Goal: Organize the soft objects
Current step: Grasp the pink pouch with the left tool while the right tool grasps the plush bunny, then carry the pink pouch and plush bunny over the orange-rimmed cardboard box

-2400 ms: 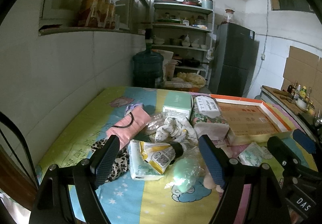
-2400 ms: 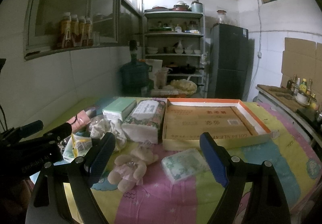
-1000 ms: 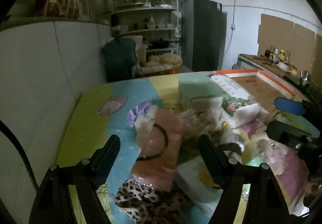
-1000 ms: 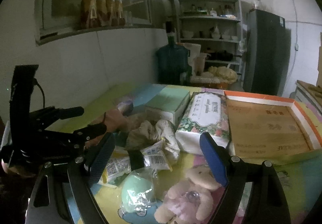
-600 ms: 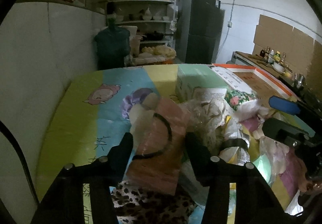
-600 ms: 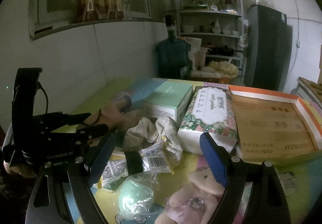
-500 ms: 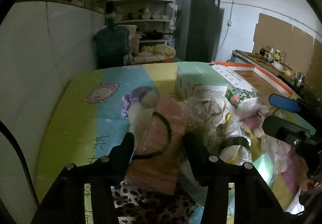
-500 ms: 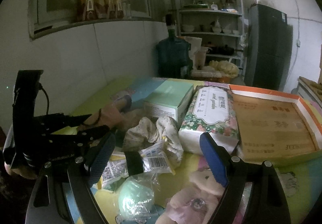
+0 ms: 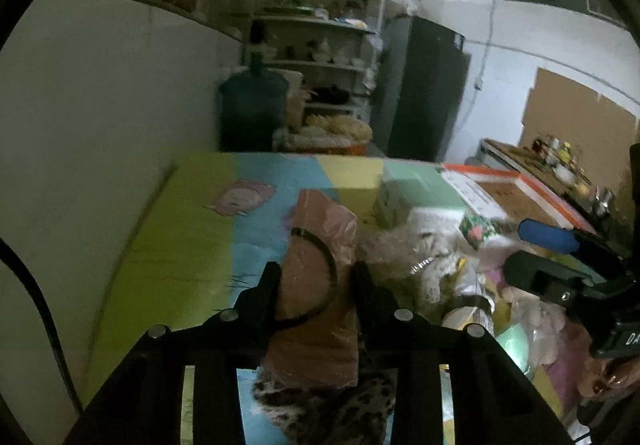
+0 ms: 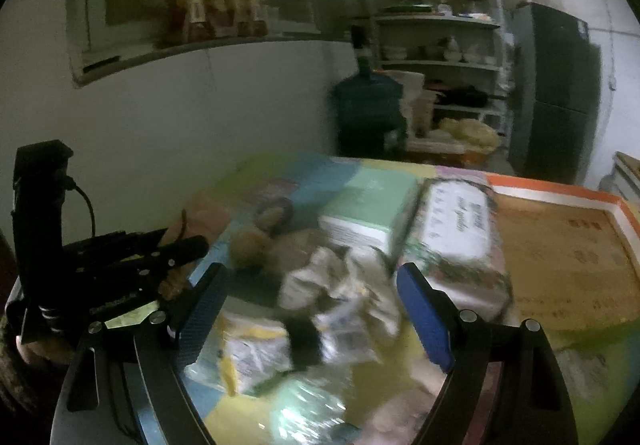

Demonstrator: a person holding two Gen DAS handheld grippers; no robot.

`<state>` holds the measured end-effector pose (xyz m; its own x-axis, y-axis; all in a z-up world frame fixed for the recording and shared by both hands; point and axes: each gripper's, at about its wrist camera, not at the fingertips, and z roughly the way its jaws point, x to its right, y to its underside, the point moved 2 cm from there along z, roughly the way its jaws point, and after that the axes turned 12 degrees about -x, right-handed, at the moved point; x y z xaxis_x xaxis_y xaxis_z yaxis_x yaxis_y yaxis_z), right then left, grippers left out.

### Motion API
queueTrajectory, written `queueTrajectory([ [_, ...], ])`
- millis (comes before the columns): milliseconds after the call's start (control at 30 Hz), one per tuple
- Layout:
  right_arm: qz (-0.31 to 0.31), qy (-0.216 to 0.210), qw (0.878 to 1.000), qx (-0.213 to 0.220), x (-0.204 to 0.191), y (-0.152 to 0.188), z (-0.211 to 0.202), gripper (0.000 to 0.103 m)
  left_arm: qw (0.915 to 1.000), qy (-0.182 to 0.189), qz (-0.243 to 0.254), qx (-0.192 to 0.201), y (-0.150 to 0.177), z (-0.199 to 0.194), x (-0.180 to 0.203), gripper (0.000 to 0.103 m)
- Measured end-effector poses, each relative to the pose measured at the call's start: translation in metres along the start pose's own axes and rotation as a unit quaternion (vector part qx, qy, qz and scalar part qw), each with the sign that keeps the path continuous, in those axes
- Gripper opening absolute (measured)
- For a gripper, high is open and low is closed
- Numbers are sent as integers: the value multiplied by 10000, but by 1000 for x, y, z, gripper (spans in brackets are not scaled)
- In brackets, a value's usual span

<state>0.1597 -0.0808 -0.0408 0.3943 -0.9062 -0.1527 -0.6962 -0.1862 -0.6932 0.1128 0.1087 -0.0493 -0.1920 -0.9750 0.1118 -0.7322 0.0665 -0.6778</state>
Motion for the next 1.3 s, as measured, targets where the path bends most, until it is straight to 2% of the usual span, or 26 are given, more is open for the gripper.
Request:
queueTrajectory([
  [200,-235,-693,9972,-146,-26,-46,20,87,9966,-599,-471,312,7,-28,-17,37],
  [367,-382,-723,9942,-697,-49,-83,69,87,9911,-998,-749,453,16,-39,-31,37],
  [567,-549,-27,9887,-1397,-66,-95,128,87,9898,-1042,-788,569,27,-45,-32,37],
  [733,-634,337,9795,-1880,-69,-93,160,85,9908,-922,-788,594,29,-44,-32,37],
  [800,-760,420,9775,-1922,-72,-92,164,69,9910,-875,-818,595,31,-44,-35,37],
  [833,-799,480,9761,-1965,-72,-91,166,49,9912,-844,-835,590,31,-44,-36,37],
  [867,-785,486,9747,-2034,-72,-90,169,39,9913,-823,-846,583,32,-44,-37,37],
  [1067,-731,327,9768,-1987,-67,-90,172,37,9912,-801,-898,556,34,-44,-40,37],
  [1300,-710,27,9864,-1480,-72,-98,142,37,9898,-822,-1011,571,28,-43,-41,37],
])
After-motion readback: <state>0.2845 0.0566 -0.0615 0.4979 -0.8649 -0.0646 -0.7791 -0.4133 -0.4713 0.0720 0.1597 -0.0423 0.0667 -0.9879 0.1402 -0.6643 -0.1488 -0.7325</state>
